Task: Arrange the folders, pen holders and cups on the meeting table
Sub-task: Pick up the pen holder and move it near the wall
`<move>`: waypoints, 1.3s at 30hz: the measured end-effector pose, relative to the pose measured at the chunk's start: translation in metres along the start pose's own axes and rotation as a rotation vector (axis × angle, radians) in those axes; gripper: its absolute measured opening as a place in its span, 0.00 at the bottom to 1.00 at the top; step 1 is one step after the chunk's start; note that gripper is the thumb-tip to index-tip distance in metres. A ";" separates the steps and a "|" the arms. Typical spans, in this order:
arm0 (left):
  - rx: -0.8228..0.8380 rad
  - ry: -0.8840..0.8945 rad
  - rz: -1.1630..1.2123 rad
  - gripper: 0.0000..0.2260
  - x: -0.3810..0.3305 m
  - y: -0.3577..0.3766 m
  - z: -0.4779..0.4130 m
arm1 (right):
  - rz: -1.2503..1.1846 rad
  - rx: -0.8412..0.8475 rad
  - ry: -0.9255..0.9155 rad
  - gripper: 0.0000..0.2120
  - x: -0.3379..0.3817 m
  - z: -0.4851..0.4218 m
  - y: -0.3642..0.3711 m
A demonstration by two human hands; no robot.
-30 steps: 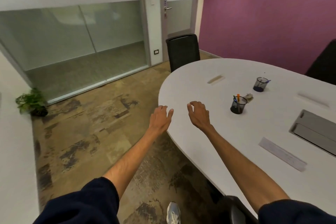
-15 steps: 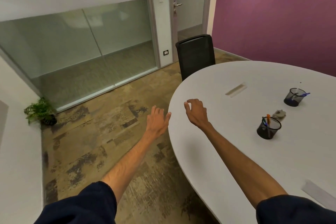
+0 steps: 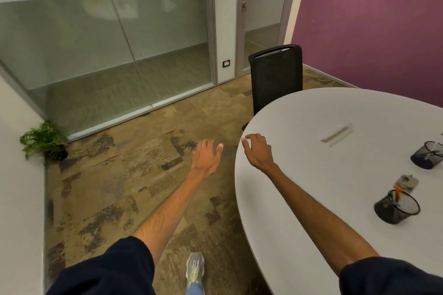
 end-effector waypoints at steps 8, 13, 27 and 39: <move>0.126 0.110 -0.022 0.25 0.042 -0.008 -0.126 | -0.043 -0.025 0.182 0.21 0.018 -0.092 0.032; 0.226 0.193 -0.012 0.25 0.039 0.007 -0.187 | -0.068 -0.074 0.341 0.21 0.000 -0.119 0.035; 0.635 0.478 -0.051 0.26 -0.084 0.132 -0.202 | -0.197 -0.201 0.799 0.23 -0.141 -0.073 0.001; 1.009 0.552 0.091 0.28 -0.232 0.241 -0.121 | -0.290 -0.193 1.130 0.19 -0.289 0.060 -0.047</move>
Point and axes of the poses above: each hand's wrist, its own z-axis away from the middle knuckle, its own y-axis out of the palm, x = y × z, the point moved 1 cm from there along -z, towards the middle knuckle, and after that the axes turned 8 degrees about z, right-handed, at the moved point
